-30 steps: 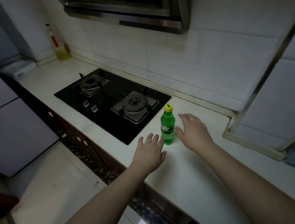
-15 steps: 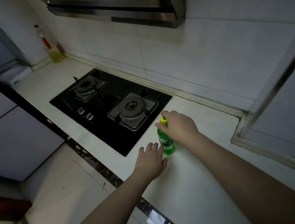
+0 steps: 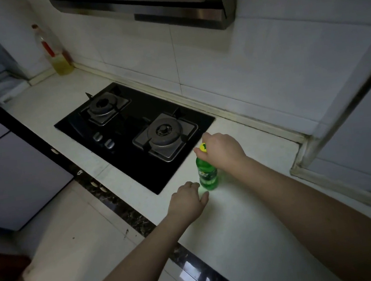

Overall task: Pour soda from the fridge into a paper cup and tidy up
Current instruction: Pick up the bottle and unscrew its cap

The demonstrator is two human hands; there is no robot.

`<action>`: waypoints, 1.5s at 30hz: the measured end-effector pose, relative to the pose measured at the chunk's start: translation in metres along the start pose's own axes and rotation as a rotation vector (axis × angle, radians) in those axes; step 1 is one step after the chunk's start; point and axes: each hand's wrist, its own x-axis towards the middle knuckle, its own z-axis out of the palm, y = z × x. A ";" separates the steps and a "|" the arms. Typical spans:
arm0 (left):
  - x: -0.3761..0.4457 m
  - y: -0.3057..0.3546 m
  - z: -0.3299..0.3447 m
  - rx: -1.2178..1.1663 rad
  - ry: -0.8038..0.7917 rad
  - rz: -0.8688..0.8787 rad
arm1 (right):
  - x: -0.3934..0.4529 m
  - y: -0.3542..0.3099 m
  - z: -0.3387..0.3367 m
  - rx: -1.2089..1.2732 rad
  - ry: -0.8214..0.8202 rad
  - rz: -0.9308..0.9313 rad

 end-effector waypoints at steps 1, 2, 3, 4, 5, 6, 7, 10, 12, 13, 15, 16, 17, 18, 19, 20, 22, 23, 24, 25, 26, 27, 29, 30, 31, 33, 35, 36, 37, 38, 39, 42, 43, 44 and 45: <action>0.000 -0.004 0.000 -0.119 0.027 -0.035 | -0.002 -0.004 -0.004 0.020 0.018 0.008; -0.001 -0.007 -0.002 -0.257 0.055 -0.071 | -0.005 -0.008 -0.009 0.042 0.037 0.008; -0.001 -0.011 -0.004 -0.399 0.073 -0.100 | -0.007 -0.013 -0.014 0.063 0.054 0.006; -0.003 -0.013 -0.006 -0.522 0.085 -0.108 | -0.010 -0.019 -0.020 0.080 0.070 0.006; -0.005 -0.015 -0.009 -0.610 0.100 -0.103 | -0.014 -0.025 -0.025 0.088 0.087 0.010; -0.008 -0.016 -0.012 -0.666 0.122 -0.091 | -0.017 -0.031 -0.031 0.089 0.103 0.016; -0.011 -0.017 -0.015 -0.698 0.149 -0.079 | -0.021 -0.037 -0.036 0.091 0.120 0.022; -0.019 -0.017 -0.023 -0.777 0.221 -0.043 | -0.033 -0.050 -0.053 0.142 0.179 0.047; -0.026 -0.015 -0.028 -0.865 0.245 -0.028 | -0.041 -0.059 -0.062 0.161 0.213 0.050; -0.029 -0.014 -0.031 -0.898 0.253 -0.024 | -0.045 -0.064 -0.066 0.161 0.223 0.050; -0.036 -0.013 -0.035 -0.923 0.274 -0.009 | -0.053 -0.071 -0.074 0.149 0.237 0.060; -0.039 -0.012 -0.036 -0.920 0.283 0.004 | -0.057 -0.074 -0.079 0.136 0.246 0.064; -0.044 -0.011 -0.038 -0.922 0.290 0.015 | -0.061 -0.076 -0.082 0.116 0.258 0.063; -0.048 -0.010 -0.040 -0.932 0.292 0.025 | -0.064 -0.078 -0.085 0.088 0.270 0.056; -0.052 -0.010 -0.040 -0.946 0.289 0.036 | -0.068 -0.080 -0.088 0.057 0.277 0.044; -0.056 -0.009 -0.041 -0.957 0.284 0.048 | -0.073 -0.082 -0.090 0.032 0.280 0.029; -0.065 -0.008 -0.041 -0.964 0.277 0.065 | -0.082 -0.085 -0.091 -0.006 0.285 0.006; -0.070 -0.008 -0.041 -0.964 0.275 0.069 | -0.088 -0.086 -0.093 -0.026 0.290 0.008; -0.075 -0.008 -0.042 -0.953 0.273 0.071 | -0.092 -0.086 -0.095 -0.050 0.294 0.019; -0.080 -0.007 -0.041 -0.935 0.272 0.073 | -0.097 -0.086 -0.097 -0.081 0.292 0.042; -0.084 -0.007 -0.041 -0.913 0.269 0.075 | -0.102 -0.085 -0.100 -0.120 0.280 0.073; -0.088 -0.006 -0.042 -0.899 0.268 0.077 | -0.106 -0.086 -0.103 -0.165 0.259 0.107; -0.094 -0.006 -0.043 -0.886 0.273 0.085 | -0.113 -0.086 -0.107 -0.247 0.213 0.165; -0.096 -0.007 -0.045 -0.884 0.277 0.087 | -0.116 -0.087 -0.109 -0.268 0.196 0.186; -0.098 -0.007 -0.046 -0.883 0.273 0.092 | -0.120 -0.088 -0.110 -0.266 0.184 0.206; -0.100 -0.008 -0.047 -0.878 0.257 0.109 | -0.124 -0.087 -0.111 -0.188 0.168 0.227; -0.103 -0.010 -0.048 -0.864 0.225 0.140 | -0.131 -0.087 -0.109 -0.069 0.166 0.243; -0.105 -0.011 -0.047 -0.854 0.208 0.148 | -0.135 -0.086 -0.106 -0.020 0.164 0.249; -0.106 -0.012 -0.047 -0.842 0.188 0.155 | -0.138 -0.086 -0.103 0.023 0.163 0.257; -0.107 -0.012 -0.047 -0.829 0.161 0.163 | -0.143 -0.084 -0.099 0.061 0.164 0.267; -0.109 -0.012 -0.046 -0.819 0.128 0.177 | -0.147 -0.083 -0.095 0.097 0.165 0.279; -0.112 -0.012 -0.044 -0.814 0.025 0.222 | -0.161 -0.078 -0.087 0.164 0.169 0.310; -0.114 -0.011 -0.044 -0.817 -0.012 0.240 | -0.165 -0.077 -0.086 0.175 0.175 0.315; -0.115 -0.010 -0.045 -0.817 -0.051 0.267 | -0.170 -0.075 -0.085 0.181 0.181 0.314; -0.117 -0.008 -0.046 -0.815 -0.095 0.299 | -0.174 -0.074 -0.086 0.184 0.183 0.307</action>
